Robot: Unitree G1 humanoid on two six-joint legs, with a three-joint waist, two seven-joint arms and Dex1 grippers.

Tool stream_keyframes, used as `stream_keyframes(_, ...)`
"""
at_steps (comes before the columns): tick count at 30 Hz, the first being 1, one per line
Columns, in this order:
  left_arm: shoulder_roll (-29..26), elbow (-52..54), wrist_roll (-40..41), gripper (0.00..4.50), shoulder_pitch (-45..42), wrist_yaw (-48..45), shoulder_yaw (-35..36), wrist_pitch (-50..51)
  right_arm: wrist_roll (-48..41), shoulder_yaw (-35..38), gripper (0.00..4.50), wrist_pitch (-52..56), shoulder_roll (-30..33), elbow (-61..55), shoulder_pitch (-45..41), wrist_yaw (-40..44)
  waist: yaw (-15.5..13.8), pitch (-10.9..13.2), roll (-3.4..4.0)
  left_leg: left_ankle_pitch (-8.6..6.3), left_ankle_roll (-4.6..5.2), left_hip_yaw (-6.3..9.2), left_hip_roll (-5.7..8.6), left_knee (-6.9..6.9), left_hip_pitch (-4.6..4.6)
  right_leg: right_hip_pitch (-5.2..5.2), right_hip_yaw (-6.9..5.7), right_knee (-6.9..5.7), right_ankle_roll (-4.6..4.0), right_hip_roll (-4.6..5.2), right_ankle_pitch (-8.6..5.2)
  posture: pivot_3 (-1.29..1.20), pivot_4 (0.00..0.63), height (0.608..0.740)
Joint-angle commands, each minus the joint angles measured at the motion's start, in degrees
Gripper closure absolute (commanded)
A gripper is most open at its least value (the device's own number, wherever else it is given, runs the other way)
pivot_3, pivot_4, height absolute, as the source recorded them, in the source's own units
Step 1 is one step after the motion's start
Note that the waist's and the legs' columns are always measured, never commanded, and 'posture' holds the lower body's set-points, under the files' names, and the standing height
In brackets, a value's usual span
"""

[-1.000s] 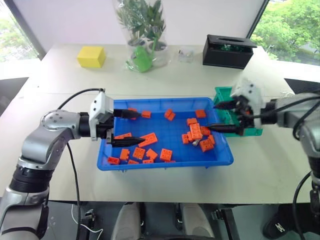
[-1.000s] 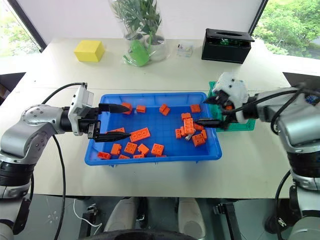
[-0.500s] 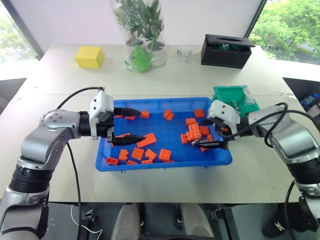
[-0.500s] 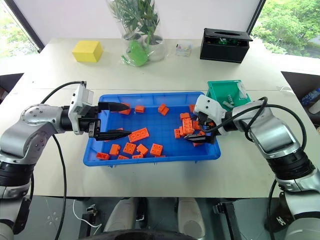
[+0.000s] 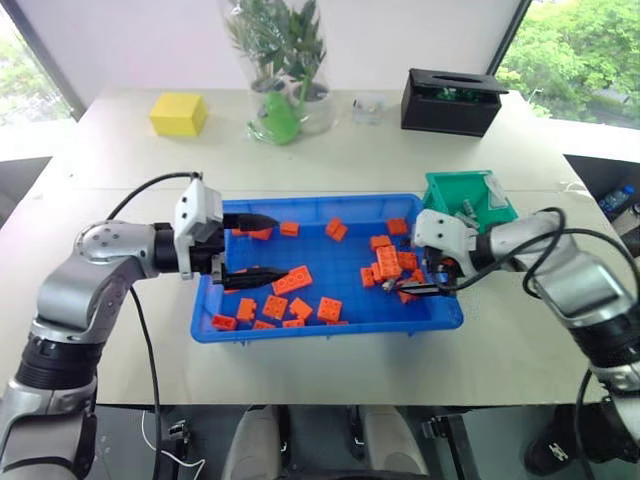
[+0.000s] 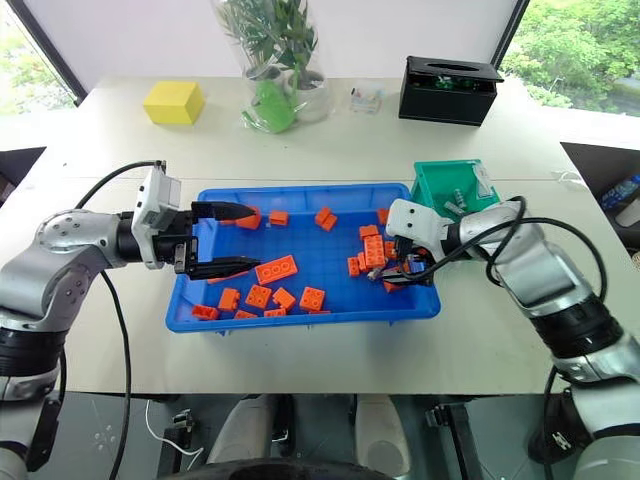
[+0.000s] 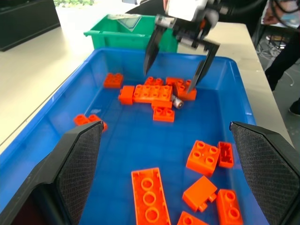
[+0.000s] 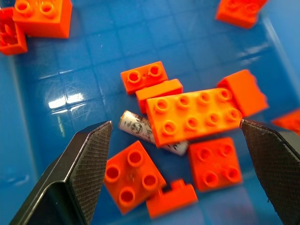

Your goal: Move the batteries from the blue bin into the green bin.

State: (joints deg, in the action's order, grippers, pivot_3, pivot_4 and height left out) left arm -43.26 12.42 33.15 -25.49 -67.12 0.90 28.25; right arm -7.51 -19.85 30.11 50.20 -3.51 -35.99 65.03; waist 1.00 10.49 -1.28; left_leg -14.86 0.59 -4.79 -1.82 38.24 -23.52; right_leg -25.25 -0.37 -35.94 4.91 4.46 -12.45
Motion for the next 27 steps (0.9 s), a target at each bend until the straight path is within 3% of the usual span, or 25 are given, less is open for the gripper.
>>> stream_keyframes(1, -0.1, 1.0, 0.3, 0.00, -0.9, 0.1, 1.0, -0.6, 2.7, -1.2, 0.01, -4.0, -1.3, 5.0, -4.7, 2.8, -0.1, 0.0, 0.00, 0.00, 0.00, -0.01, 0.00, 0.00, 0.00, -0.01, 0.00, -0.01, 0.00, 0.00, 0.00, 0.00, 0.150, 0.736)
stream_keyframes(11, -1.4, 3.7, 1.1, 0.00, 2.7, 1.3, 3.1, -0.3, 4.6, -2.9, 0.01, -3.1, -3.2, 10.1, -7.4, 9.5, -0.3, 0.0, 0.00, 0.00, 0.00, 0.02, -0.01, -0.01, -0.01, 0.02, -0.02, -0.01, -0.01, 0.01, 0.00, 0.00, 0.150, 0.736)
stream_keyframes(27, -0.7, 3.4, 1.3, 0.00, 1.9, 2.4, 2.7, -0.4, 10.9, -5.4, 0.01, -0.7, -6.8, 18.2, -11.4, 10.9, -0.3, -0.1, -0.08, 0.00, -0.01, 0.00, 0.00, 0.02, 0.04, 0.08, -0.02, -0.05, -0.02, 0.01, 0.00, 0.00, 0.150, 0.736)
